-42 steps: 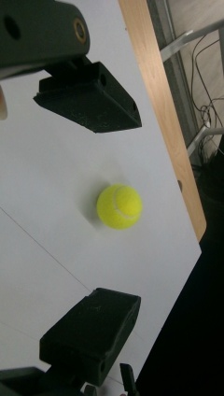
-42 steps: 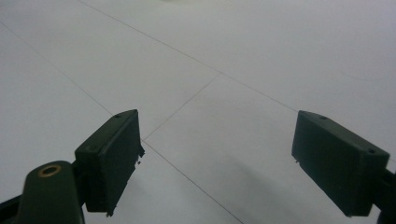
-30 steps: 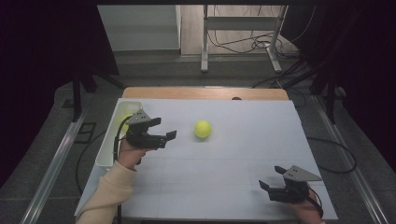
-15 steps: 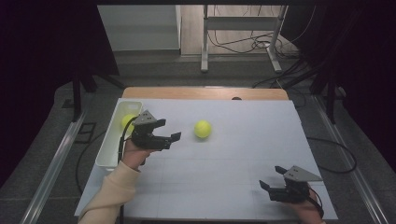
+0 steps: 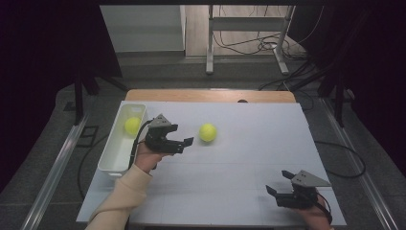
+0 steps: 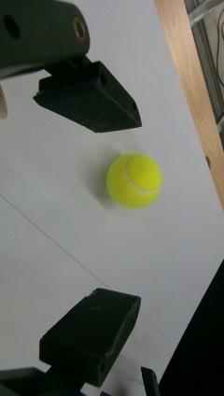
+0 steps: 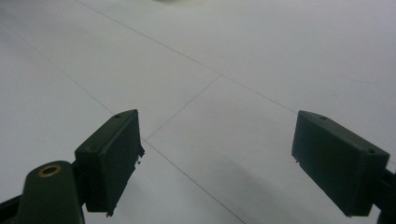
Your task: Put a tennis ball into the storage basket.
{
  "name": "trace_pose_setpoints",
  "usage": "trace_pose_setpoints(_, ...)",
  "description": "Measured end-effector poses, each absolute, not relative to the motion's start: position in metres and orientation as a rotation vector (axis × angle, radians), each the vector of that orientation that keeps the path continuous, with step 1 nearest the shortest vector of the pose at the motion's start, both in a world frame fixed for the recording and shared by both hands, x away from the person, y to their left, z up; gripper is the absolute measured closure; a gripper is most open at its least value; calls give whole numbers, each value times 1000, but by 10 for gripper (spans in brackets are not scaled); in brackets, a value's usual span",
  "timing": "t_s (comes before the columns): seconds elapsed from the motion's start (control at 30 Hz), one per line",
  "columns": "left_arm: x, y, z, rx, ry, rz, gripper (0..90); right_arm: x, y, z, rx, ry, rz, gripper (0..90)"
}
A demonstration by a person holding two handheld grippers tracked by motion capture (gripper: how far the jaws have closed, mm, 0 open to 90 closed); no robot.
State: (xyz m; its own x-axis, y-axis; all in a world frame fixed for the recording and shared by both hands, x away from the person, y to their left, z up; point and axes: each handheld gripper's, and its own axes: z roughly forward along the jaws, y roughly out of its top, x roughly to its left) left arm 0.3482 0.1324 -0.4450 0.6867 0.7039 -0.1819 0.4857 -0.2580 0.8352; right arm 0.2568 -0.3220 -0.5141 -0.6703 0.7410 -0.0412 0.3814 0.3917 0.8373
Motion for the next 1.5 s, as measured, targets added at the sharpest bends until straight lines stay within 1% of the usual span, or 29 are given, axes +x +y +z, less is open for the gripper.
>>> trace_pose_setpoints(0.67,371,108,-463,1991,953,266,143,257,-322,-514,967,2249,1188,162)
trace_pose_setpoints(1.5,398,86,-481,2060,984,269,140,258,-322,-515,966,2257,1185,162)
